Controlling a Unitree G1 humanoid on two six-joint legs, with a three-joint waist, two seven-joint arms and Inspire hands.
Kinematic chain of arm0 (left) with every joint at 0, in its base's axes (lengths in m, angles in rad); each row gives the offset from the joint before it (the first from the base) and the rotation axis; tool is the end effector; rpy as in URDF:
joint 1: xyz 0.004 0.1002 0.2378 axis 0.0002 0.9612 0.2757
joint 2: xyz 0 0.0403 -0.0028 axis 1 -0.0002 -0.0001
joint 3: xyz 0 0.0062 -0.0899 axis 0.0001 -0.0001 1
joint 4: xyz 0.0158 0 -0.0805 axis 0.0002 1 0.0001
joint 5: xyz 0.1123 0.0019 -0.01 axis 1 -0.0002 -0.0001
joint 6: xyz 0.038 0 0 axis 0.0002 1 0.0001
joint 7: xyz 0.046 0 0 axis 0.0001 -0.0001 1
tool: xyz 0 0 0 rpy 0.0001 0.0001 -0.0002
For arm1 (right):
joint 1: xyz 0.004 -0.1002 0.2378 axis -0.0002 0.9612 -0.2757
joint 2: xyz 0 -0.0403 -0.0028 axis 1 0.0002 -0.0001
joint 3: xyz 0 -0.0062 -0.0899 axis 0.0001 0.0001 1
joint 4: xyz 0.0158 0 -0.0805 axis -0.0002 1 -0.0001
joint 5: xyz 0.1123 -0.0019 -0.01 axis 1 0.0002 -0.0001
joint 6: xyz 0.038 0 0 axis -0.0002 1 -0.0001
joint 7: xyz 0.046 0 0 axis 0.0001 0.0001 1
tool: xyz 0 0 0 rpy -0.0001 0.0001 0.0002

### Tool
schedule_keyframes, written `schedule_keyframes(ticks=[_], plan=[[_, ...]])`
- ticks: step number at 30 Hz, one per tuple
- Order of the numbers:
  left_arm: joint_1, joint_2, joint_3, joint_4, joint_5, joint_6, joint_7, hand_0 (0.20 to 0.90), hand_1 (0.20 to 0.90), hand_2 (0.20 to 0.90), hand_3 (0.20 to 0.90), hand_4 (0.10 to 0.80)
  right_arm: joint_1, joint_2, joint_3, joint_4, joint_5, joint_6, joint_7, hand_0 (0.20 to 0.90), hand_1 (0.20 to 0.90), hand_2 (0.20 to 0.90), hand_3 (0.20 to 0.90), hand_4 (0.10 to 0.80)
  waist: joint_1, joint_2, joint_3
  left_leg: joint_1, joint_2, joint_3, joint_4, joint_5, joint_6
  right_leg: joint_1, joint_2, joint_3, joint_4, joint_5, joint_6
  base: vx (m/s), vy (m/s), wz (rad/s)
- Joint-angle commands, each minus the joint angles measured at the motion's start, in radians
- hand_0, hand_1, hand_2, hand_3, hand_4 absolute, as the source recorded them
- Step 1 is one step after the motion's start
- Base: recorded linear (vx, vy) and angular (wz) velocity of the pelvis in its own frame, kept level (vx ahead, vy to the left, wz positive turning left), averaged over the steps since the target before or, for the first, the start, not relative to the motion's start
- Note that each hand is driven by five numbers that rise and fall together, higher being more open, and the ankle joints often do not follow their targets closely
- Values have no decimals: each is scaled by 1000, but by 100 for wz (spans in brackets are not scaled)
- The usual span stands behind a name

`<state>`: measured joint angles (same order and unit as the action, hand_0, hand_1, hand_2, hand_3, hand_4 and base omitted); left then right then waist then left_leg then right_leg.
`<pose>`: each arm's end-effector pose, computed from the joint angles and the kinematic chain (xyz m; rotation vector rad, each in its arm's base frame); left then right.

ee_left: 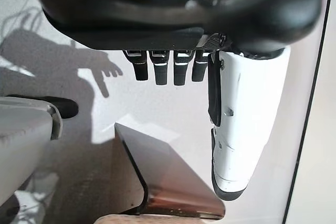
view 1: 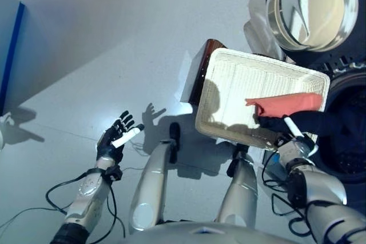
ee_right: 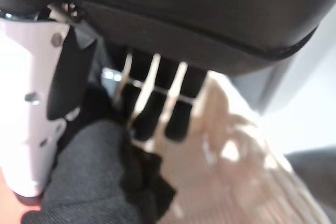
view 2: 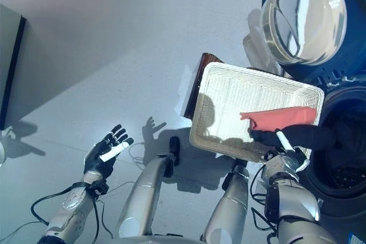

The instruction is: Pick up the clothes and place them into the washing machine

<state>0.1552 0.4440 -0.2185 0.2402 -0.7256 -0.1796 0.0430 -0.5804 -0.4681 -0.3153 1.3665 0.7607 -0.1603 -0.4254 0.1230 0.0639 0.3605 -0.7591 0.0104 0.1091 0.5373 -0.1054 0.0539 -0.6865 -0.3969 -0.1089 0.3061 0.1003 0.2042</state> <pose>0.1666 0.2151 -0.0048 -0.2541 0.2903 0.0775 0.2428 -0.3063 0.0058 0.4846 0.4627 -1.1289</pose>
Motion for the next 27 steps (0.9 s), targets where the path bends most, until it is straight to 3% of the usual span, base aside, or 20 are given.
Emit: schedule_keyframes(ticks=[1, 7, 15, 21, 27], plan=[[66, 4, 21, -46, -15, -76, -4, 900, 900, 900, 900, 800, 14, -130, -23, -77, 86, -129, -37, 200, 200, 200, 200, 300, -8, 71, -8, 34, 84, -110, -162, 96, -148, -4, -9, 29, 82, -79, 11, -2, 13, -17], [79, -25, -3, -29, -39, -63, -18, 900, 900, 900, 900, 800, 17, -92, -127, -150, 317, -240, 20, 200, 200, 200, 200, 300, -28, 96, -16, 58, 86, -98, -183, 97, -151, -4, -4, 39, 81, -83, 13, 5, 5, -7], [80, -22, -30, -20, -44, -63, -35, 900, 900, 900, 900, 800, -18, -139, -121, -174, 327, -265, 32, 200, 200, 200, 200, 300, -40, 113, -19, 66, 90, -89, -181, 95, -156, -7, -5, 45, 91, -86, 16, -4, 1, -3], [85, -16, -26, -18, -34, -81, -36, 900, 900, 900, 900, 800, -69, -219, -42, -181, 185, -231, -22, 200, 200, 200, 200, 300, -41, 121, -23, 70, 94, -82, -186, 101, -160, -22, 0, 59, 102, -88, 12, -8, 3, -4], [85, -17, -39, -15, -28, -75, -24, 900, 900, 900, 900, 800, -141, -302, -144, -128, 307, -281, -79, 200, 200, 200, 200, 300, -36, 139, -29, 74, 100, -84, -179, 96, -164, -26, 6, 61, 133, -115, 11, -1, -5, -3]])
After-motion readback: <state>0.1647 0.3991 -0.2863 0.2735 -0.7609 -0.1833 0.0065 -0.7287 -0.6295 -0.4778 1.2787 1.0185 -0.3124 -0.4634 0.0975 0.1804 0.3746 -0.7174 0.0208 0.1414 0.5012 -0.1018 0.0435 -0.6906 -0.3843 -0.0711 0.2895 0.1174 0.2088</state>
